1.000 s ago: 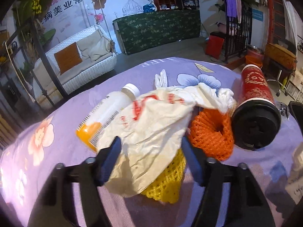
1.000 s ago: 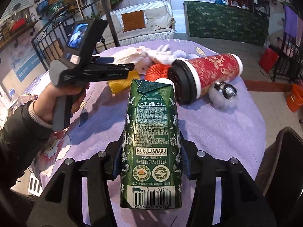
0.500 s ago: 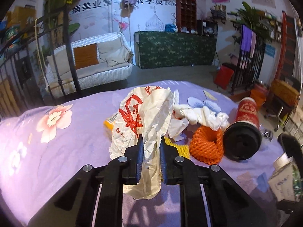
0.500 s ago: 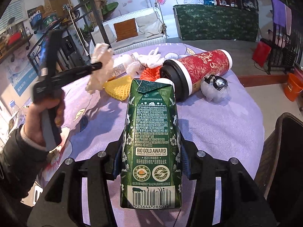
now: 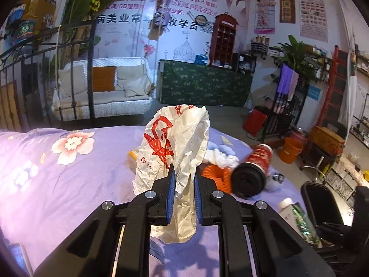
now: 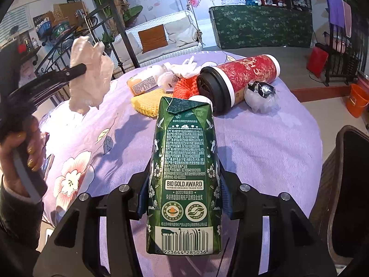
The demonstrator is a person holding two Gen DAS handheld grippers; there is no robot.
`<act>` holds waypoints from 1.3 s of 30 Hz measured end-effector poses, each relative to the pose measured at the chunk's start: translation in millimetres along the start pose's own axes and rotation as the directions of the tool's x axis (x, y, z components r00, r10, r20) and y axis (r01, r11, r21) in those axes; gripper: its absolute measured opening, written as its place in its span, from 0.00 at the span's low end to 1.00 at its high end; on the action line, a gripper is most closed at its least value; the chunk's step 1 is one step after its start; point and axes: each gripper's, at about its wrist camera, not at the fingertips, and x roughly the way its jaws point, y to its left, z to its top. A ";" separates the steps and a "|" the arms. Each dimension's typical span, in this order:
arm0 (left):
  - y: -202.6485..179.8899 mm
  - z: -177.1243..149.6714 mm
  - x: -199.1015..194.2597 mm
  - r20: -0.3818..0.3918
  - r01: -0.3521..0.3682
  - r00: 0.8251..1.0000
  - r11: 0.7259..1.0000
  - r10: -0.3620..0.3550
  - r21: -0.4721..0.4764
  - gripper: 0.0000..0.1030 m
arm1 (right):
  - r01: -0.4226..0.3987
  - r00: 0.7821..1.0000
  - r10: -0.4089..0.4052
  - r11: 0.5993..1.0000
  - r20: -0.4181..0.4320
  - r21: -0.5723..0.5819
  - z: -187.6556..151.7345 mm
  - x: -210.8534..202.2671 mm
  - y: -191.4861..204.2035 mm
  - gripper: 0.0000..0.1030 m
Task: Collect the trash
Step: 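Carry the green carton into the black bin and release it while the left tool carries the plastic bag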
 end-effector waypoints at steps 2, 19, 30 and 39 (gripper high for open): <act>-7.2 -3.2 -5.4 -0.010 0.052 0.999 0.999 -0.052 -0.008 0.14 | 0.005 1.000 -0.005 1.000 0.007 0.007 -2.3 -3.4 -1.7 0.48; -114.7 -19.6 8.7 -0.117 0.374 0.924 0.925 -0.365 0.070 0.14 | 0.166 0.978 -0.189 0.961 0.088 0.223 -32.7 -71.3 -98.3 0.48; -164.2 -33.5 26.3 -0.227 0.519 0.841 0.851 -0.491 0.078 0.14 | 0.392 0.910 -0.406 0.777 -0.082 0.493 -54.4 -85.3 -221.7 0.48; -200.1 -42.8 31.1 -0.285 0.574 0.799 0.812 -0.529 0.104 0.14 | 0.488 0.872 -0.377 0.717 -0.313 0.498 -50.5 -31.9 -289.6 0.48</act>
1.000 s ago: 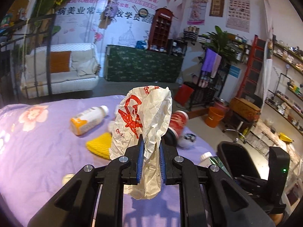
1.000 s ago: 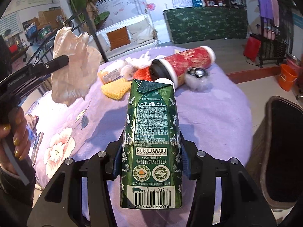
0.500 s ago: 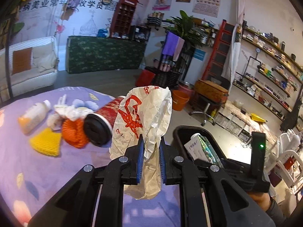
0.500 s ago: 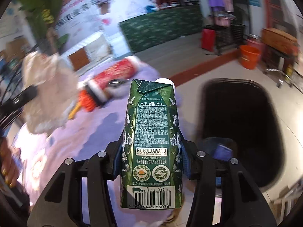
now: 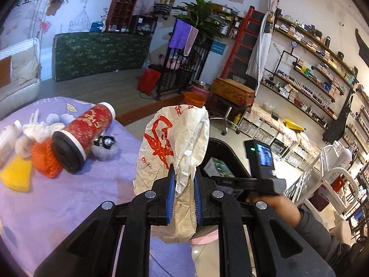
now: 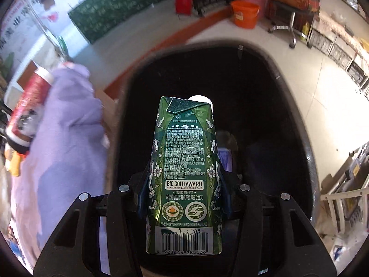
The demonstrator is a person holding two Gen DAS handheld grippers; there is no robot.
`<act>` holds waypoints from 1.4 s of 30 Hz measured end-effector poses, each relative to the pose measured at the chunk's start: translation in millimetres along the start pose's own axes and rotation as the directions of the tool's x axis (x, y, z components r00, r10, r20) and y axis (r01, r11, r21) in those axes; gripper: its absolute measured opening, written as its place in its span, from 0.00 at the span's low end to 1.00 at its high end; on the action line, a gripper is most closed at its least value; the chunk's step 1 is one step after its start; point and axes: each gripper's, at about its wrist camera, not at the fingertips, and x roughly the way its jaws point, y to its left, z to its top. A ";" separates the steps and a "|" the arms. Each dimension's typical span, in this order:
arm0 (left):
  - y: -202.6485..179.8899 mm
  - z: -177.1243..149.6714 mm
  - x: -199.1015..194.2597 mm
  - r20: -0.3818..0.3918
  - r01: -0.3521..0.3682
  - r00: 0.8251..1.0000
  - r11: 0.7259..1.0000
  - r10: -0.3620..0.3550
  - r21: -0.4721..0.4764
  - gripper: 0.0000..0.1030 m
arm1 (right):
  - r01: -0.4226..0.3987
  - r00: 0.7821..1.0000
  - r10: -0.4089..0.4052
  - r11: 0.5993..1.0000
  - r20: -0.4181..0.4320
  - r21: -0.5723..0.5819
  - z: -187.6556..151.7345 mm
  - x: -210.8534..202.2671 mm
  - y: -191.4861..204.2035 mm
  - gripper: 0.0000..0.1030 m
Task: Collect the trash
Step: 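Carry the green carton into the black bin and release it while the left tool carries the plastic bag, then drop the white plastic bag into the black bin by opening the left tool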
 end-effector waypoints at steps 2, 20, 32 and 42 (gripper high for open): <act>-4.6 0.1 3.4 -0.012 0.011 1.000 1.000 -0.011 0.002 0.14 | 0.026 0.998 -0.026 1.000 -0.048 -0.004 7.3 14.3 -0.1 0.48; -33.6 -0.7 51.1 -0.150 0.105 0.984 0.994 -0.099 0.029 0.14 | 0.103 0.991 -0.107 0.994 0.083 0.045 -9.6 -16.0 -21.1 0.69; -62.4 3.5 111.6 -0.310 0.253 0.916 0.966 -0.255 -0.047 0.14 | 0.156 0.933 -0.212 0.967 0.290 0.204 -61.4 -100.4 -67.7 0.78; -79.9 -2.0 143.2 -0.383 0.301 0.876 0.953 -0.293 -0.042 0.16 | 0.131 0.920 -0.225 0.948 0.321 0.289 -75.1 -120.4 -92.5 0.78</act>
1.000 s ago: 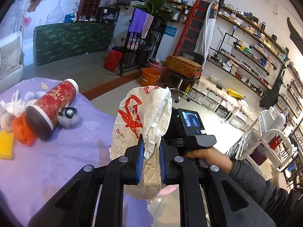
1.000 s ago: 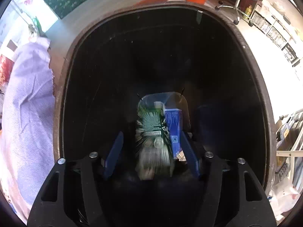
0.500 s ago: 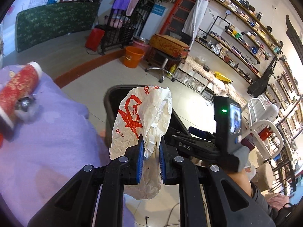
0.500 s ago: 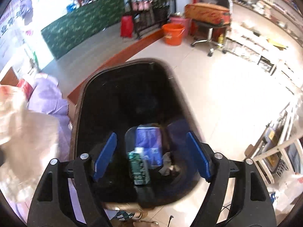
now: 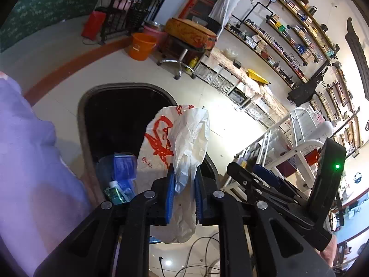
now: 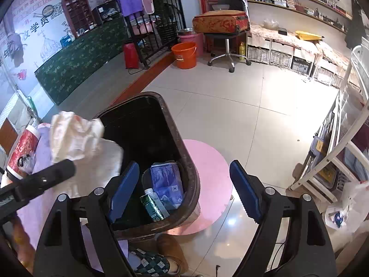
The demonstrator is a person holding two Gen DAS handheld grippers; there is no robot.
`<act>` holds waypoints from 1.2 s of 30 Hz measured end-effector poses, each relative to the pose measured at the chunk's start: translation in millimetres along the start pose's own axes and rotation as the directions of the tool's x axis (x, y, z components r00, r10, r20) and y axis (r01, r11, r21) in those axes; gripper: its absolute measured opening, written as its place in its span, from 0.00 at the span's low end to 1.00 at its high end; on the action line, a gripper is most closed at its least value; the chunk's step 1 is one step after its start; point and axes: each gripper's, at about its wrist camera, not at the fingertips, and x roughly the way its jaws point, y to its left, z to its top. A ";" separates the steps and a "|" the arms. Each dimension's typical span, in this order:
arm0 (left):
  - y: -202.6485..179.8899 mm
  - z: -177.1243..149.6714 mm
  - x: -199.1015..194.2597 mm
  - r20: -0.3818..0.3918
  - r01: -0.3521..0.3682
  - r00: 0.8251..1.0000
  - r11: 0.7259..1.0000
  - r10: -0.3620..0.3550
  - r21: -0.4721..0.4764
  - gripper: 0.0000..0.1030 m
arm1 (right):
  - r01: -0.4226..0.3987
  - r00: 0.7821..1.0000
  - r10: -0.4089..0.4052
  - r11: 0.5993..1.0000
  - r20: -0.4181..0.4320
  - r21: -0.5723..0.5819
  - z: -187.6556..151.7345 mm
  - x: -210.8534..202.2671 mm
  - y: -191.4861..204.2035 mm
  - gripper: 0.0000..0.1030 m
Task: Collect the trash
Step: 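Drop the white plastic bag into the black bin by opening the left tool, then move the right tool to the clear plastic wrapper beside the red cup and grasp it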
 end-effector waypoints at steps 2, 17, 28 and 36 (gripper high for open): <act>1.1 -0.2 3.5 -0.007 -0.023 1.000 1.000 0.023 0.007 0.39 | 0.001 1.000 -0.001 1.000 0.007 0.009 0.4 -0.2 0.8 0.78; 9.9 -21.0 -21.2 0.036 -0.137 0.990 0.988 0.135 0.073 0.88 | -0.033 0.999 0.033 0.999 -0.008 0.016 -4.2 6.5 7.9 0.79; 8.0 -55.5 -62.9 0.156 -0.366 0.929 0.901 0.337 0.232 0.94 | -0.162 0.986 0.157 0.981 -0.048 -0.110 -16.5 9.6 59.5 0.80; 43.4 -73.0 -105.4 0.197 -0.430 0.893 0.897 0.405 0.104 0.94 | -0.282 0.959 0.266 0.928 -0.097 -0.243 -33.5 7.1 119.1 0.80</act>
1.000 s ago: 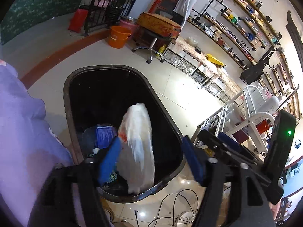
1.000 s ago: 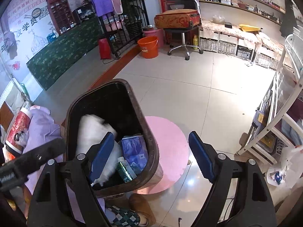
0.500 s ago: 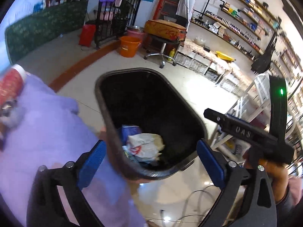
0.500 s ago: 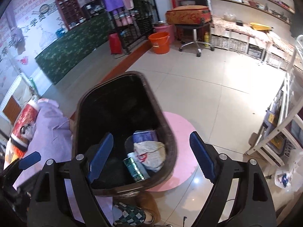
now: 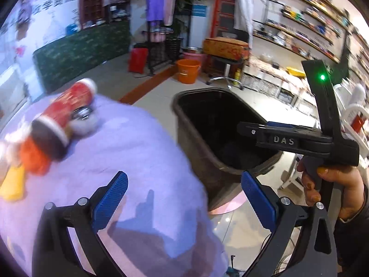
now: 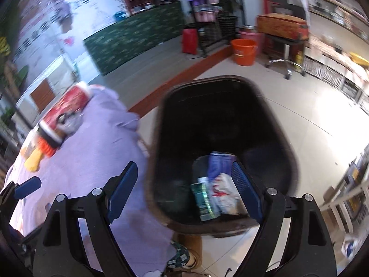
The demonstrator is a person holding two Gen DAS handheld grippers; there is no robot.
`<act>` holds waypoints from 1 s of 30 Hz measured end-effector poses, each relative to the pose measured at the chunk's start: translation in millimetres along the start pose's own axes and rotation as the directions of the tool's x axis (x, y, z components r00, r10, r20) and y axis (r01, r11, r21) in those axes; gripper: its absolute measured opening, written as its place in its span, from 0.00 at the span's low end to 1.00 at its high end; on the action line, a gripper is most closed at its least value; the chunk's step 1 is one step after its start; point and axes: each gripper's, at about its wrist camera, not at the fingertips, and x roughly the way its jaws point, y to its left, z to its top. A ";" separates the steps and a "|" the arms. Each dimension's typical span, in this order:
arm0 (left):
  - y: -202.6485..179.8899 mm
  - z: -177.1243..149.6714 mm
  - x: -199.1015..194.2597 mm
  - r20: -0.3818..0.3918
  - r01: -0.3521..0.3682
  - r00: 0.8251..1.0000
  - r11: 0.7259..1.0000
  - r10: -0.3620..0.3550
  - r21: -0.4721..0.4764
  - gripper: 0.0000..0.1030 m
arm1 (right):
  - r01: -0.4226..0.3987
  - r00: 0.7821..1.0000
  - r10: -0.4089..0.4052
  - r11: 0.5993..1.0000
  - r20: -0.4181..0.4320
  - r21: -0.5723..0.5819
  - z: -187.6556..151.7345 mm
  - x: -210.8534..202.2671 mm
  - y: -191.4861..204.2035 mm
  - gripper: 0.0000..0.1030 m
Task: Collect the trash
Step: 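Move the right tool to the clear plastic wrapper beside the red cup and grasp it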
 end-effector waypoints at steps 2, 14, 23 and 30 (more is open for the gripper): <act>12.8 -7.0 -7.6 0.001 -0.025 1.000 0.999 0.025 -0.030 0.94 | -0.030 1.000 0.030 0.999 -0.008 -0.044 0.4 4.3 18.4 0.80; 81.2 -42.5 -44.8 -0.016 -0.183 0.983 0.967 0.183 -0.176 0.94 | -0.224 0.975 0.219 0.943 -0.048 -0.247 26.9 27.5 124.9 0.80; 129.1 -68.1 -67.6 -0.047 -0.260 0.965 0.920 0.257 -0.293 0.94 | -0.273 0.962 0.259 0.870 -0.090 -0.411 43.3 54.1 187.4 0.68; 153.1 -81.3 -76.7 -0.070 -0.290 0.956 0.893 0.284 -0.343 0.94 | -0.255 0.967 0.231 0.816 -0.111 -0.520 58.5 86.3 221.6 0.63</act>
